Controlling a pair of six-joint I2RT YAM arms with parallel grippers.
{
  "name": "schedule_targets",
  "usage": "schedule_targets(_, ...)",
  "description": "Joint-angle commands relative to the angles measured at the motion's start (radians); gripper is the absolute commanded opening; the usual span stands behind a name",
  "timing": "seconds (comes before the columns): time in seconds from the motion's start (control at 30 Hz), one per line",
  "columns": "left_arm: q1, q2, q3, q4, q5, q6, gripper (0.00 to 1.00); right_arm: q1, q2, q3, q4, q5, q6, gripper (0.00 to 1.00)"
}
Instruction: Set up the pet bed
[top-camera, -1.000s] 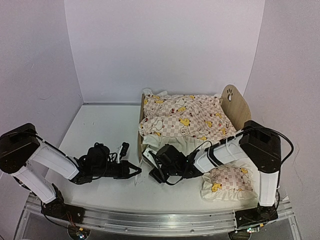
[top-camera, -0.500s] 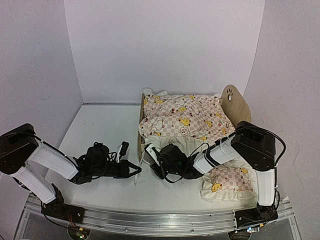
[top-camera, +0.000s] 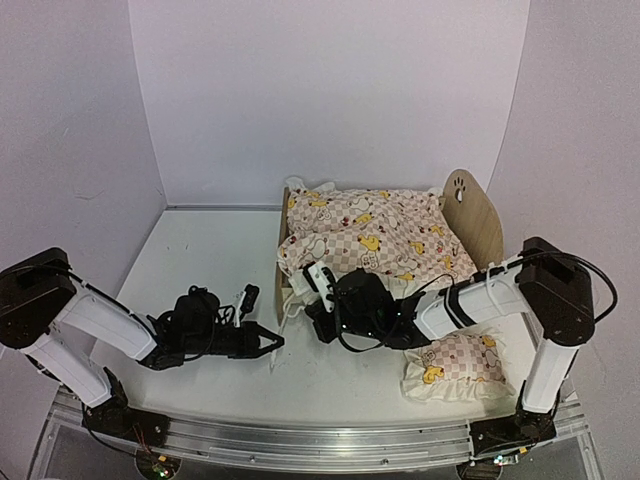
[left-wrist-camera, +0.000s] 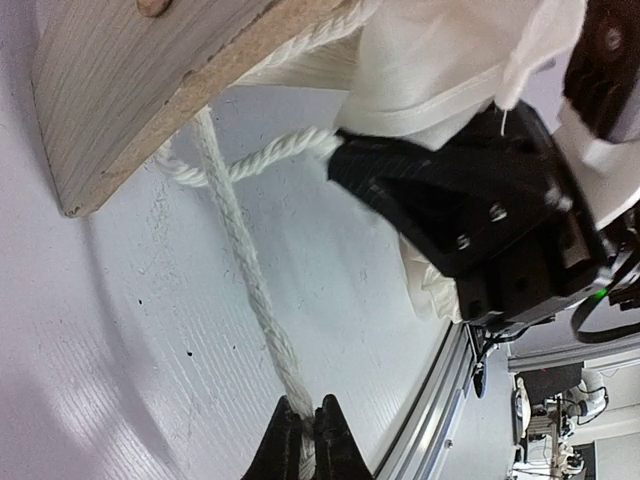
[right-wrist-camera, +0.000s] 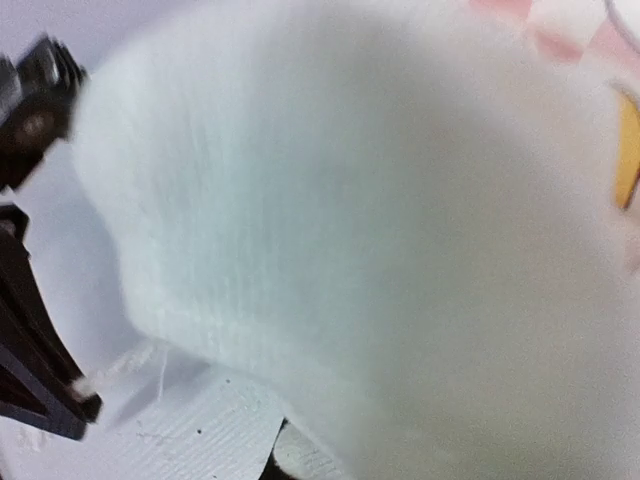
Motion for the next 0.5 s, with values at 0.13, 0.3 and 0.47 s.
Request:
schedule_targets(0.13, -0.074, -0.009, 0.025, -0.037, -0.063, 0.008, 0.00, 0.002, -0.068, 0.072, 0.032, 0.025, 0.045, 0.00)
schedule_targets(0.3, -0.089, -0.019, 0.038, -0.062, -0.094, 0.022, 0.00, 0.002, -0.037, 0.097, 0.035, -0.074, 0.057, 0.00)
schedule_targets(0.47, -0.092, -0.012, 0.047, -0.075, -0.098, 0.026, 0.00, 0.000, -0.022, 0.111, 0.026, 0.108, 0.085, 0.00)
